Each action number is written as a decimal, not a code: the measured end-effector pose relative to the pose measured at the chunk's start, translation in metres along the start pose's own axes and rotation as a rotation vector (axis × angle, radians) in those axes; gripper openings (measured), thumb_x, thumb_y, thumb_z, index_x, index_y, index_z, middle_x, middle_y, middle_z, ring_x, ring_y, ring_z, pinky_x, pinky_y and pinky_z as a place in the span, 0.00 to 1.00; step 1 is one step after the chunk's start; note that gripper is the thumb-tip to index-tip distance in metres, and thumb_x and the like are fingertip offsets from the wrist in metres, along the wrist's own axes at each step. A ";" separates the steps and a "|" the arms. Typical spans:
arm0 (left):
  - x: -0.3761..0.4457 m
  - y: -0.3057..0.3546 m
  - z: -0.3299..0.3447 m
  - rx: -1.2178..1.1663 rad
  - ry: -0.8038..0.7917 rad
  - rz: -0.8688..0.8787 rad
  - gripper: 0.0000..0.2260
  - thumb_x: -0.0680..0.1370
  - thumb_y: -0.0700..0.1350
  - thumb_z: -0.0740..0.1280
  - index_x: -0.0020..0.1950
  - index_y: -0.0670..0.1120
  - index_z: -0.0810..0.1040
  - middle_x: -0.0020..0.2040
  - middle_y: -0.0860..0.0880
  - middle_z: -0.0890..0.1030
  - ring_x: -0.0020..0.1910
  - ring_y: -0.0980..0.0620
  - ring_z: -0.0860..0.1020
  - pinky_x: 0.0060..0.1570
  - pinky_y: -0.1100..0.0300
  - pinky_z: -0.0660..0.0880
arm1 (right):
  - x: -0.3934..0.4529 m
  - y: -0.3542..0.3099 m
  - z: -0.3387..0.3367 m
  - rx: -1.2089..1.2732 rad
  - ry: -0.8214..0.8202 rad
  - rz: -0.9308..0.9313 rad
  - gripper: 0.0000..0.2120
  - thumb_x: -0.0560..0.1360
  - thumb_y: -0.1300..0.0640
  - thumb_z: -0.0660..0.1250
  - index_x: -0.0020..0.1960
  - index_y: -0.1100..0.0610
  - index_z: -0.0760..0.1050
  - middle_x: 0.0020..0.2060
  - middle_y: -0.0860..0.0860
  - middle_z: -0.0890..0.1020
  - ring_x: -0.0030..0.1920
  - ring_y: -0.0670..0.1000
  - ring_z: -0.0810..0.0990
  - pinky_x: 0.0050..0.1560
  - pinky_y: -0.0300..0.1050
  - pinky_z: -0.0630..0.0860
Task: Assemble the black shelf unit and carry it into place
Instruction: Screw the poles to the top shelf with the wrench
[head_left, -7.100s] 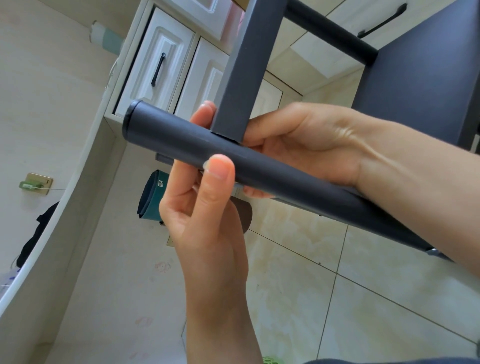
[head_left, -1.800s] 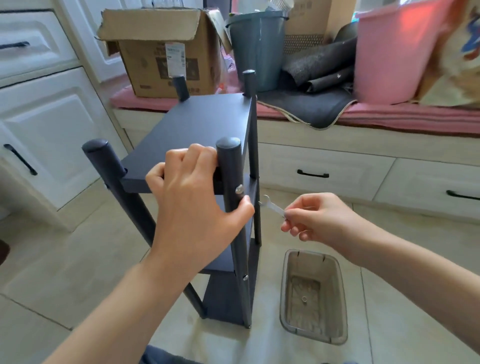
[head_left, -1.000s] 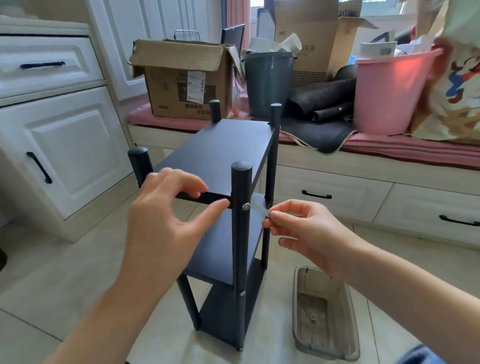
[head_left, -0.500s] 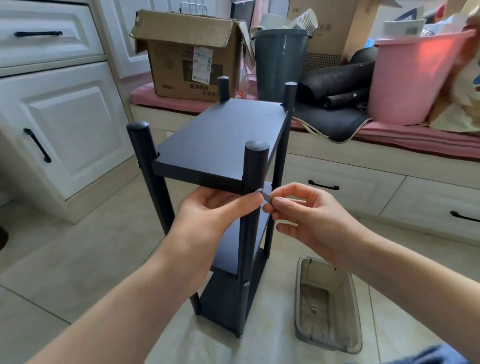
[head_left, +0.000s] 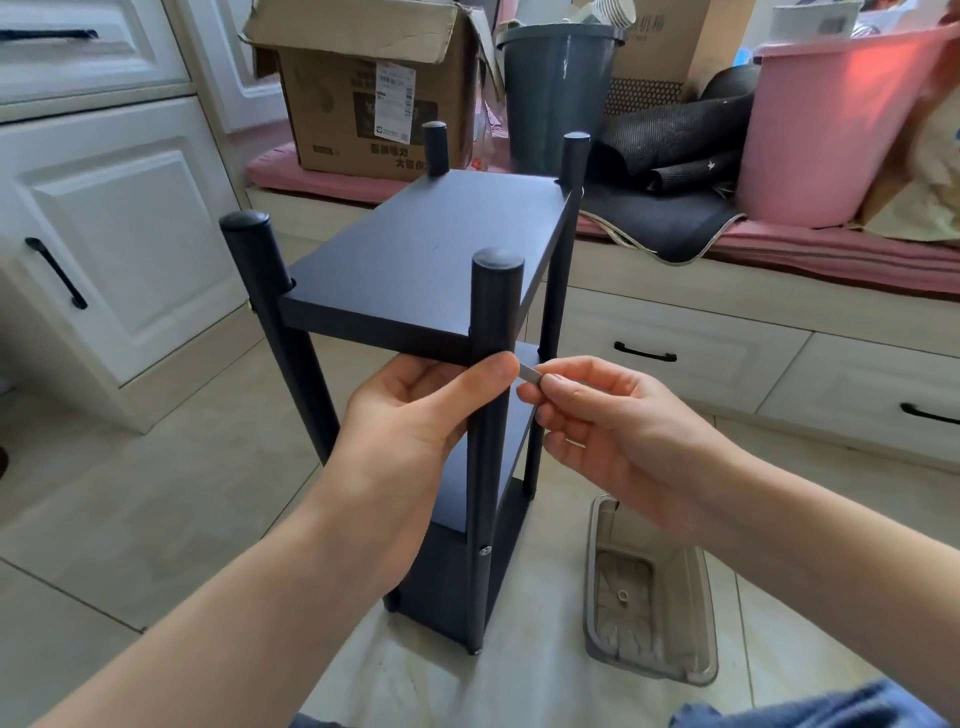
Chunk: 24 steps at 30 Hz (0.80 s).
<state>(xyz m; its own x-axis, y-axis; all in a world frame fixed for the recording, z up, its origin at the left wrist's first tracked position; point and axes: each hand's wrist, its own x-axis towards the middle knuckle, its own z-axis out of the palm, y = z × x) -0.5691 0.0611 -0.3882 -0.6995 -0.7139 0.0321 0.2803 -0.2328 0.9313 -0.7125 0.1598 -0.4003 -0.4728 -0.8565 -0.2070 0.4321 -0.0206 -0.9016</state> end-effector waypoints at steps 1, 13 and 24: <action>0.000 -0.001 0.000 -0.022 -0.004 0.001 0.13 0.59 0.53 0.78 0.43 0.54 0.88 0.47 0.50 0.87 0.50 0.53 0.86 0.47 0.68 0.79 | 0.000 0.000 0.000 0.021 -0.002 0.008 0.05 0.77 0.63 0.67 0.51 0.60 0.80 0.43 0.56 0.85 0.37 0.47 0.81 0.38 0.39 0.79; 0.000 0.001 -0.001 -0.063 -0.080 -0.032 0.10 0.63 0.51 0.76 0.43 0.52 0.88 0.50 0.48 0.87 0.52 0.53 0.85 0.48 0.67 0.79 | 0.004 -0.001 0.005 0.108 -0.047 0.009 0.06 0.75 0.64 0.68 0.51 0.60 0.80 0.41 0.55 0.85 0.36 0.47 0.80 0.38 0.38 0.79; 0.003 0.002 -0.005 -0.052 -0.108 -0.097 0.07 0.67 0.47 0.74 0.44 0.50 0.88 0.49 0.47 0.87 0.51 0.53 0.85 0.50 0.66 0.79 | 0.008 -0.001 0.007 -0.042 -0.053 -0.064 0.05 0.76 0.63 0.67 0.51 0.59 0.79 0.39 0.53 0.85 0.38 0.47 0.80 0.39 0.39 0.78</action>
<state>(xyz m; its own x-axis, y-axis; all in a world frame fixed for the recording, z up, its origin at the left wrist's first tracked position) -0.5675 0.0551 -0.3877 -0.7905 -0.6123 -0.0155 0.2398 -0.3328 0.9120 -0.7112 0.1491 -0.3983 -0.4568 -0.8802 -0.1286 0.3690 -0.0559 -0.9277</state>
